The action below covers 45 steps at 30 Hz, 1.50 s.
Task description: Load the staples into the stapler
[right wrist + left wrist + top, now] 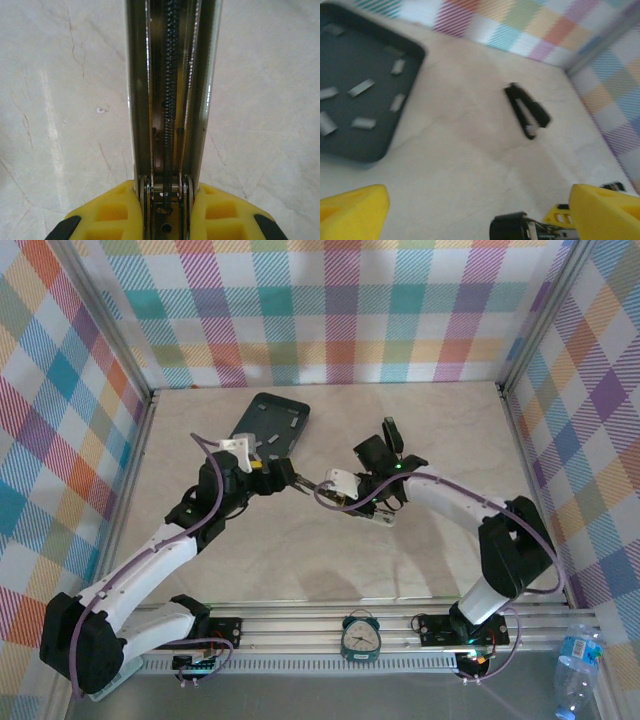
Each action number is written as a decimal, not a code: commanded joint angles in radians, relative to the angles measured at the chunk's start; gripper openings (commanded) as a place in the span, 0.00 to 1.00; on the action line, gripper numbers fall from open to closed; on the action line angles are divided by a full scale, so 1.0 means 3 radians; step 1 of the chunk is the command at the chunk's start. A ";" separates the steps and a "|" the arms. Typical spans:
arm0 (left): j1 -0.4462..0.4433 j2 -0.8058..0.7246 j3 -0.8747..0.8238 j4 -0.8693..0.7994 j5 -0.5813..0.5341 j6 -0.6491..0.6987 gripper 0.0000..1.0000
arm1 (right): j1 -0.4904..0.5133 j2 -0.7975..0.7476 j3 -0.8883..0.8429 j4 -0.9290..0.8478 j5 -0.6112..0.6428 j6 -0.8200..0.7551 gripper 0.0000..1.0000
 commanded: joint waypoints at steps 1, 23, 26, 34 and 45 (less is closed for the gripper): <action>0.0117 0.0033 -0.0007 -0.0567 -0.0377 -0.0302 0.96 | 0.0101 0.0159 0.0258 -0.0046 0.0119 -0.0228 0.00; 0.0391 0.0827 0.0248 -0.1302 0.0222 -0.0478 0.90 | 0.0209 0.1164 0.0961 -0.0208 0.0011 -0.0434 0.00; 0.0390 0.0871 0.0250 -0.1316 0.0221 -0.0477 0.90 | 0.0209 0.1225 0.0976 -0.0199 -0.0028 -0.0482 0.02; 0.0391 0.0918 0.0325 -0.1369 0.0150 -0.0437 0.91 | 0.0205 0.1238 0.1042 -0.0268 -0.0263 -0.0518 0.21; 0.0391 0.0972 0.0470 -0.1323 0.0172 -0.0397 0.91 | 0.0015 0.0767 0.1025 -0.0114 -0.0507 0.0225 0.42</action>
